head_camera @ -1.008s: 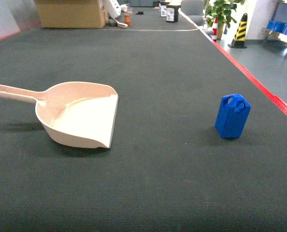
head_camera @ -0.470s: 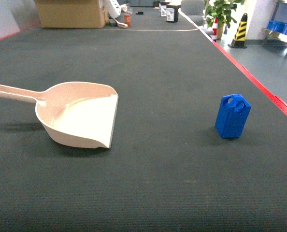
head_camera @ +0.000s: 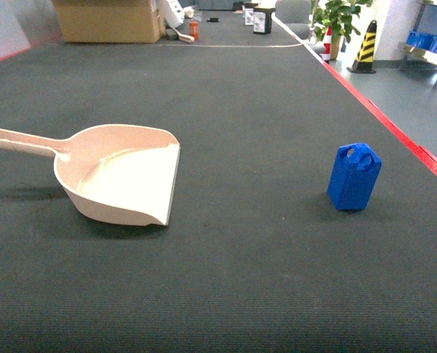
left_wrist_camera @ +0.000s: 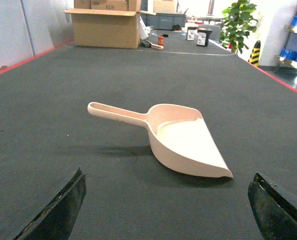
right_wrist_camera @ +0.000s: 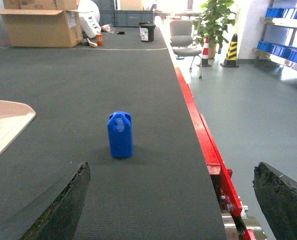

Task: Place part in tray to right shelf

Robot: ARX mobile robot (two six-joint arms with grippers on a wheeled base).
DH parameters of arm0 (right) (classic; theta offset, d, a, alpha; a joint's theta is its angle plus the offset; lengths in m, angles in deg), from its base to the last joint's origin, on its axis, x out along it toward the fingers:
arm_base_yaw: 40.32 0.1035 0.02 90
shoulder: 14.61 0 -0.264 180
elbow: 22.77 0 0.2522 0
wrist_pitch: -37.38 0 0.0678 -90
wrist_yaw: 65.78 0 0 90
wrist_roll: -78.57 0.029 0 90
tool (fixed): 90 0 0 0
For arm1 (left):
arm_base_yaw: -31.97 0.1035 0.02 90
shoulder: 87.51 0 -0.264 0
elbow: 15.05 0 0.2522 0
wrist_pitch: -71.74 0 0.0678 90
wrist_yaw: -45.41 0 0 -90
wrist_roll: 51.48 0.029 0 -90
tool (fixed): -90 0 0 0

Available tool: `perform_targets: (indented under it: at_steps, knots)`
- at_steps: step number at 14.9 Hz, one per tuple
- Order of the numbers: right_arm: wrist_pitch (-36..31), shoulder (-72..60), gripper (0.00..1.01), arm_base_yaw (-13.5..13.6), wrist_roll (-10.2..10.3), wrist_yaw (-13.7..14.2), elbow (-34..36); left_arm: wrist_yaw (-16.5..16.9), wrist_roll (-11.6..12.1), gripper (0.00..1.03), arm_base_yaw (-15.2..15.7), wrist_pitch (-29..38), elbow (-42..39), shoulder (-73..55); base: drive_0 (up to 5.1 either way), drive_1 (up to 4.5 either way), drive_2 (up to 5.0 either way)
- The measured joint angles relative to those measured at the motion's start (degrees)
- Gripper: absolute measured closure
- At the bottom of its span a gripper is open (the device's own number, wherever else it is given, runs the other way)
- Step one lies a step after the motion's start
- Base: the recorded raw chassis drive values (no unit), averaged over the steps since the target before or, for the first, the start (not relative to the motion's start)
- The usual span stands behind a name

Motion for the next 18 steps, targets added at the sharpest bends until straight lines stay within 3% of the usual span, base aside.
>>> perform_targets:
  at_steps: [2,3,4,5,6,8,9,10,12,13,14,17,18]
  knots:
    - [0.0,0.0,0.03,0.0,0.0,0.0,0.0,0.6,-0.7,0.05,0.3,-1.9,0.3,-0.4,0.0,0.0,0.0]
    - [0.0,0.0,0.03,0.0,0.0,0.0,0.0,4.9,-5.2,0.05,2.2,-7.9,2.5,-4.2,0.0,0.0,0.0]
    - [0.0,0.0,0.03,0.0,0.0,0.0,0.0,9.8,-11.2,0.05,5.1,-6.3,3.0,-8.9,0.0,0.0,0.0]
    - [0.0,0.0,0.03,0.0,0.0,0.0,0.0,15.2,-18.8,0.05,7.8,0.2,3.1,-15.1,0.0,0.0,0.0]
    - [0.0,0.0,0.03,0.0,0.0,0.0,0.0,18.6,-25.6,0.05,9.3,8.0,3.4,-23.0,0.0,0.0,0.0]
    - [0.0,0.0,0.03,0.0,0.0,0.0,0.0,20.3,-38.4,0.05,9.7,26.5,6.4,-44.6,0.0,0.0,0.0]
    - [0.0,0.0,0.03,0.0,0.0,0.0,0.0,19.2,-44.1,0.05,9.6,34.8,10.2,-56.8,0.0,0.0,0.0]
    - [0.0,0.0,0.03,0.0,0.0,0.0,0.0,17.8,-48.2,0.05,9.6,39.8,13.7,-65.7,0.0,0.0,0.0]
    - [0.0,0.0,0.03,0.0,0.0,0.0,0.0,13.3,-54.2,0.05,9.8,42.5,21.5,-80.0,0.0,0.0,0.0]
    - [0.0,0.0,0.03,0.0,0.0,0.0,0.0,10.1,-57.3,0.05,10.9,40.1,25.0,-85.9,0.0,0.0,0.0]
    - [0.0,0.0,0.03,0.0,0.0,0.0,0.0,7.7,-58.8,0.05,11.9,35.5,25.3,-86.6,0.0,0.0,0.0]
    - [0.0,0.0,0.03,0.0,0.0,0.0,0.0,7.5,-60.1,0.05,11.9,35.8,24.8,-85.6,0.0,0.0,0.0]
    - [0.0,0.0,0.03,0.0,0.0,0.0,0.0,12.7,-58.9,0.05,12.6,44.5,23.9,-87.8,0.0,0.0,0.0]
